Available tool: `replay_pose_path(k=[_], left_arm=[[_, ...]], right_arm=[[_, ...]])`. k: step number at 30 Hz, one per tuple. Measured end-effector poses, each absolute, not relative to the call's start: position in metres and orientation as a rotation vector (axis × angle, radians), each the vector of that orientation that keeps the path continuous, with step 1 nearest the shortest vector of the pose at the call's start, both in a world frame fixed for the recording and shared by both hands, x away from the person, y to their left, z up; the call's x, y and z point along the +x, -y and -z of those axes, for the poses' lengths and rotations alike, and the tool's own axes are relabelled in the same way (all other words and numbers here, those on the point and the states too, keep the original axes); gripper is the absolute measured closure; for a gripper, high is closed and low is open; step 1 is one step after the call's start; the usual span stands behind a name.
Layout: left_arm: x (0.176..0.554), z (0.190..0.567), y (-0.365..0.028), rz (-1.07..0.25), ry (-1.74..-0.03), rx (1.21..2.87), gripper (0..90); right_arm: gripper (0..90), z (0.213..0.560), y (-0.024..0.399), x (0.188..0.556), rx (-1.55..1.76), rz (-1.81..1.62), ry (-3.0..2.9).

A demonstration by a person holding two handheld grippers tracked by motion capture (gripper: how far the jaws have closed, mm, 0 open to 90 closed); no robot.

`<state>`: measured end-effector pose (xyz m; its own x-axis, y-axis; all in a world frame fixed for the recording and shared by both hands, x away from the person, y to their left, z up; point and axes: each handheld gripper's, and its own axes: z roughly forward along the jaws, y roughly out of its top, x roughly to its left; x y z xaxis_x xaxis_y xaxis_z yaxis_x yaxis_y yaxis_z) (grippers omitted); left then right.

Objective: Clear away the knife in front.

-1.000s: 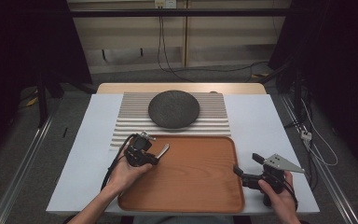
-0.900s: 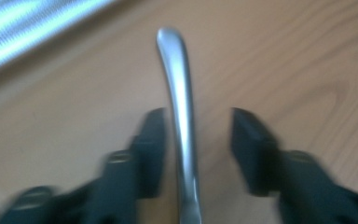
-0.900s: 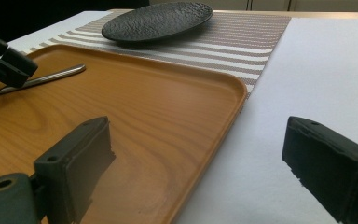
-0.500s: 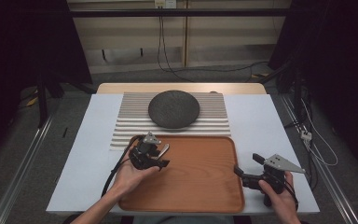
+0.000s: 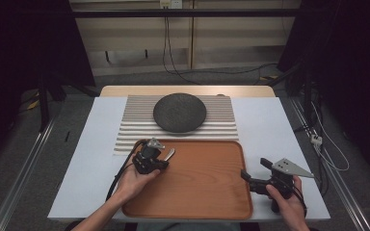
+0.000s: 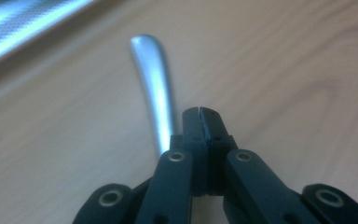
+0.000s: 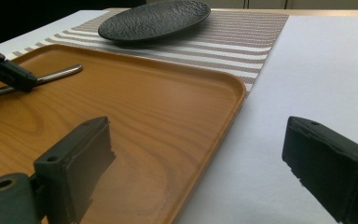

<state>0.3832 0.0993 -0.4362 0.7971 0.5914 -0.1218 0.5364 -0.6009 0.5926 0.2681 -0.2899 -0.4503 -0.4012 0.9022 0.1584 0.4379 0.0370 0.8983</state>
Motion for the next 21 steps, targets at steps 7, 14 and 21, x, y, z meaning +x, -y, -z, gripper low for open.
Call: replay_pose_path(k=[7,14,21], left_arm=[[0.3807,0.4349,-0.0964,-0.179,-0.817,2.386,90.0],[0.3847,0.4335,-0.1011,-0.119,-0.852,2.386,90.0],[0.3844,0.433,-0.104,-0.131,-0.851,2.39,90.0]], right_arm=[[8.1,0.4502,0.291,0.2673,1.349,-1.338,-1.856],[8.1,0.4498,0.2896,0.2677,1.332,-1.347,-1.869],[8.1,0.4491,0.291,0.2666,1.33,-1.351,-1.872]])
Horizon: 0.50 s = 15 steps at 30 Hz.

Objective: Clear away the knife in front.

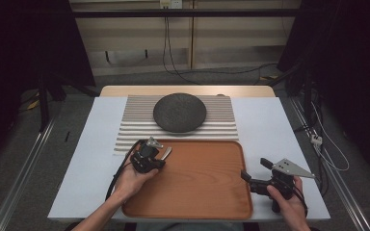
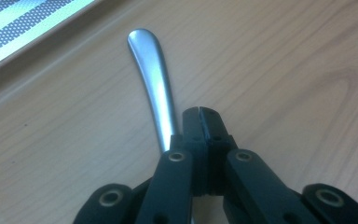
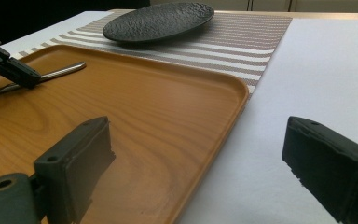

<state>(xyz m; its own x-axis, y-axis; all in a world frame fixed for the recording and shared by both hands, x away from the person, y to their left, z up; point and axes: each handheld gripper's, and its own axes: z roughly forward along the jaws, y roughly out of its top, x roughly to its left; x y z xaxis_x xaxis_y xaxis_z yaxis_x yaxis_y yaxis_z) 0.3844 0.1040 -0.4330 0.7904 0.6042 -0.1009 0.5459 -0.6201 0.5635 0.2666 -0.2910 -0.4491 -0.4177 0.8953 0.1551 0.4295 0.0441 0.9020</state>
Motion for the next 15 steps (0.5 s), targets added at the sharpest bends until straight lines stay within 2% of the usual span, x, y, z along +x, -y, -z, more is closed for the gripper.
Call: replay_pose_path(k=[15], left_arm=[[0.387,0.431,-0.1139,-0.144,-0.885,2.401,90.0]], right_arm=[[8.1,0.4489,0.2929,0.2634,1.327,-1.347,-1.862]])
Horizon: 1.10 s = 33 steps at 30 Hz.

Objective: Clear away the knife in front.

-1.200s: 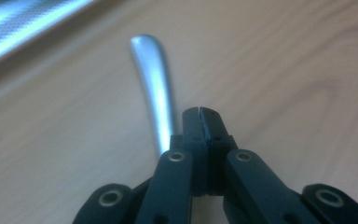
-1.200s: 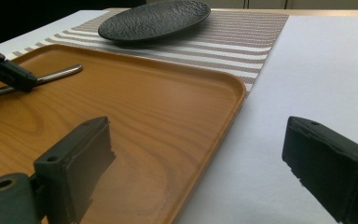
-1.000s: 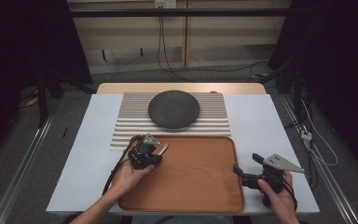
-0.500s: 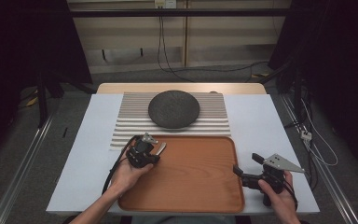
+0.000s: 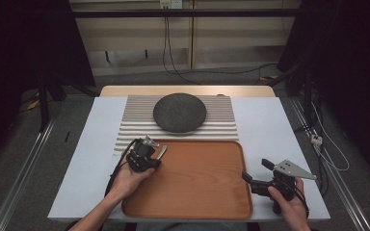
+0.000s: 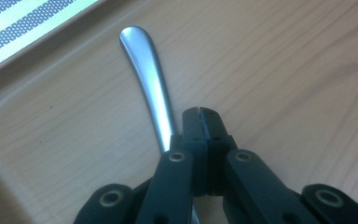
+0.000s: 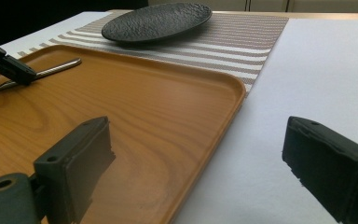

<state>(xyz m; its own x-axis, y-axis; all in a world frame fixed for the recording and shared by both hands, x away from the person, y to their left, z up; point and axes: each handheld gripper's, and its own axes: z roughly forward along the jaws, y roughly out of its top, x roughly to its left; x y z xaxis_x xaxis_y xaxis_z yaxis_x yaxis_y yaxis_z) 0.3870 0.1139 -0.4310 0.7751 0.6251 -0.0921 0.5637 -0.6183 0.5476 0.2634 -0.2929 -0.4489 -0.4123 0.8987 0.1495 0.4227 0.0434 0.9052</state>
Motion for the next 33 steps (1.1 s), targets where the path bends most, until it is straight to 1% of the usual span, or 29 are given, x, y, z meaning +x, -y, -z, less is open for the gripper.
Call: replay_pose_path(k=[8,12,16,19,26,29,31,33], left_arm=[[0.388,0.43,-0.118,-0.134,-0.902,2.406,90.0],[0.386,0.429,-0.119,-0.163,-0.899,2.429,90.0],[0.386,0.43,-0.123,-0.157,-0.919,2.406,90.0],[0.384,0.43,-0.124,-0.18,-0.922,2.404,90.0],[0.385,0.431,-0.135,-0.167,-0.945,2.376,90.0],[0.383,0.43,-0.137,-0.181,-0.94,2.388,90.0],[0.38,0.426,-0.136,-0.232,-0.907,2.421,90.0],[0.377,0.427,-0.137,-0.234,-0.911,2.425,90.0]], right_arm=[[8.1,0.449,0.292,0.264,1.324,-1.347,-1.868],[8.1,0.449,0.292,0.265,1.329,-1.344,-1.863],[8.1,0.449,0.292,0.264,1.324,-1.347,-1.865],[8.1,0.449,0.292,0.264,1.329,-1.347,-1.863],[8.1,0.449,0.292,0.264,1.323,-1.344,-1.868],[8.1,0.449,0.292,0.263,1.327,-1.344,-1.861],[8.1,0.449,0.292,0.263,1.329,-1.344,-1.86],[8.1,0.449,0.292,0.263,1.33,-1.342,-1.86]])
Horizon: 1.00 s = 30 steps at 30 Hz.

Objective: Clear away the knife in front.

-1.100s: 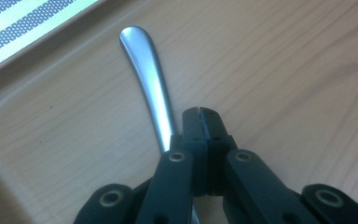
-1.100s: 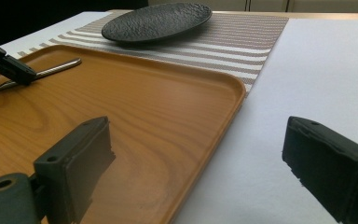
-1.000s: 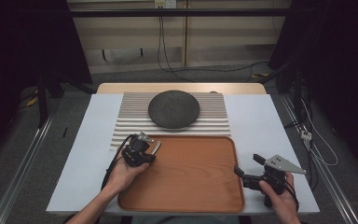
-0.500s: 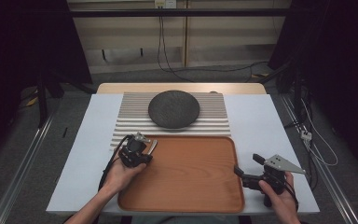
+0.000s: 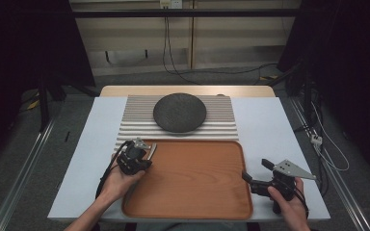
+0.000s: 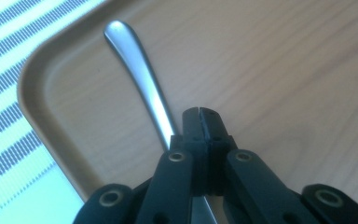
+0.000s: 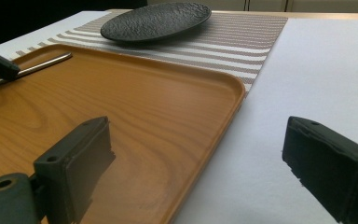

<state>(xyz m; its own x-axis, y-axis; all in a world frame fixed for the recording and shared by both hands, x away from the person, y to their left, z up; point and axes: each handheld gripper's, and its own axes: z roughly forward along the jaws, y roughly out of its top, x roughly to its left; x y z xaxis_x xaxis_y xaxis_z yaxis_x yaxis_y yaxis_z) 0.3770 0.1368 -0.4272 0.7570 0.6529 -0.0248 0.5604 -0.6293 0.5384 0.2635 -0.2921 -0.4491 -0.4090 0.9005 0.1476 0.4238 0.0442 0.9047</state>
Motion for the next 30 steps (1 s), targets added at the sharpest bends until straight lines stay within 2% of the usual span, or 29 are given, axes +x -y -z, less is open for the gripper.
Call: replay_pose_path(k=[30], left_arm=[[0.38,0.429,-0.155,-0.21,-1.054,2.359,90.0]], right_arm=[[8.1,0.449,0.292,0.264,1.333,-1.341,-1.863]])
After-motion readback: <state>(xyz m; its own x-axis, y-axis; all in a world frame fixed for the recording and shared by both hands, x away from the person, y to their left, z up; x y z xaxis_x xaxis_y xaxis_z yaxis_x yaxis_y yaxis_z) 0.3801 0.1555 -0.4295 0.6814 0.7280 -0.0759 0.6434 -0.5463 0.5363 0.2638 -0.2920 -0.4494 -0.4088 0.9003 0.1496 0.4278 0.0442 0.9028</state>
